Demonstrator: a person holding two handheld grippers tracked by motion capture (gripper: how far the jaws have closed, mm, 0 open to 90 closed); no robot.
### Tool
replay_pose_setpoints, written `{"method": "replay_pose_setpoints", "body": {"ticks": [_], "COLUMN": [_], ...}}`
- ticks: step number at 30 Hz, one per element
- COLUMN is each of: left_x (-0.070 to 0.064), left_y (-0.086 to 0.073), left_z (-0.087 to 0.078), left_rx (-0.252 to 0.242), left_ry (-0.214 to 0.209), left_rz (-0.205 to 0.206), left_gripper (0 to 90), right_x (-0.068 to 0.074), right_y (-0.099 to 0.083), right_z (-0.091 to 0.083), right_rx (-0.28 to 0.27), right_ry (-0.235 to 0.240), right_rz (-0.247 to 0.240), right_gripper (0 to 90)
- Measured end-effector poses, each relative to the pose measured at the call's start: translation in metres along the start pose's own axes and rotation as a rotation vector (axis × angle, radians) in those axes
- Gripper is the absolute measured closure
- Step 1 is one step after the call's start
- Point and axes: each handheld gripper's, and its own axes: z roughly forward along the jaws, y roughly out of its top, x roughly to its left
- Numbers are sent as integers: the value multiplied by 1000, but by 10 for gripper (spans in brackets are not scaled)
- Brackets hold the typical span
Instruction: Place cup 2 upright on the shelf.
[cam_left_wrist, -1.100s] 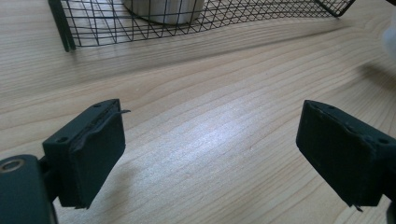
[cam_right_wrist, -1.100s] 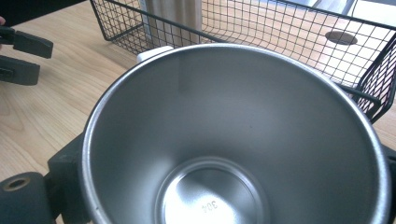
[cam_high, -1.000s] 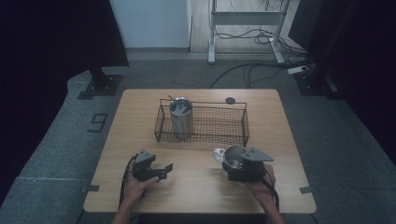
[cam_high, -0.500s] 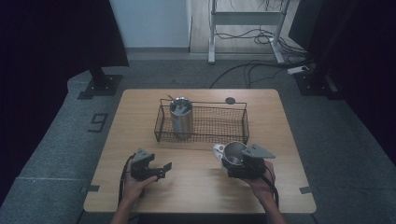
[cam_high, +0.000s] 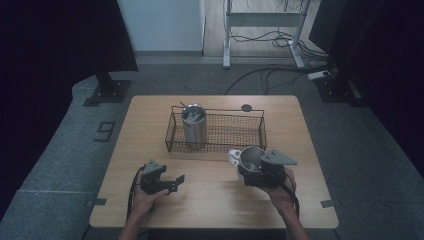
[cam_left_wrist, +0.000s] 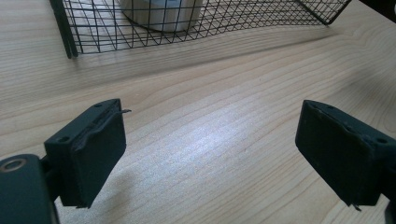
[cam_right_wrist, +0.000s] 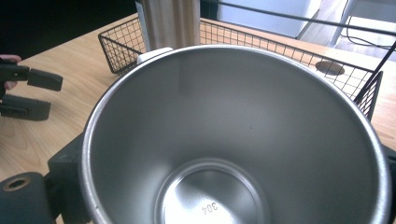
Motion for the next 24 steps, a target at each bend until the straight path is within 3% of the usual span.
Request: {"method": "replay_pose_setpoints", "body": {"ticks": [24], "left_x": [-1], "left_y": [-1], "left_z": [2], "left_rx": [12], "left_ry": [2], "left_rz": [4], "left_gripper": [95], "right_x": [-10], "right_y": [25], "right_z": [-1], "right_rx": [-27], "right_ry": [11], "right_rz": [21], "right_gripper": [67]}}
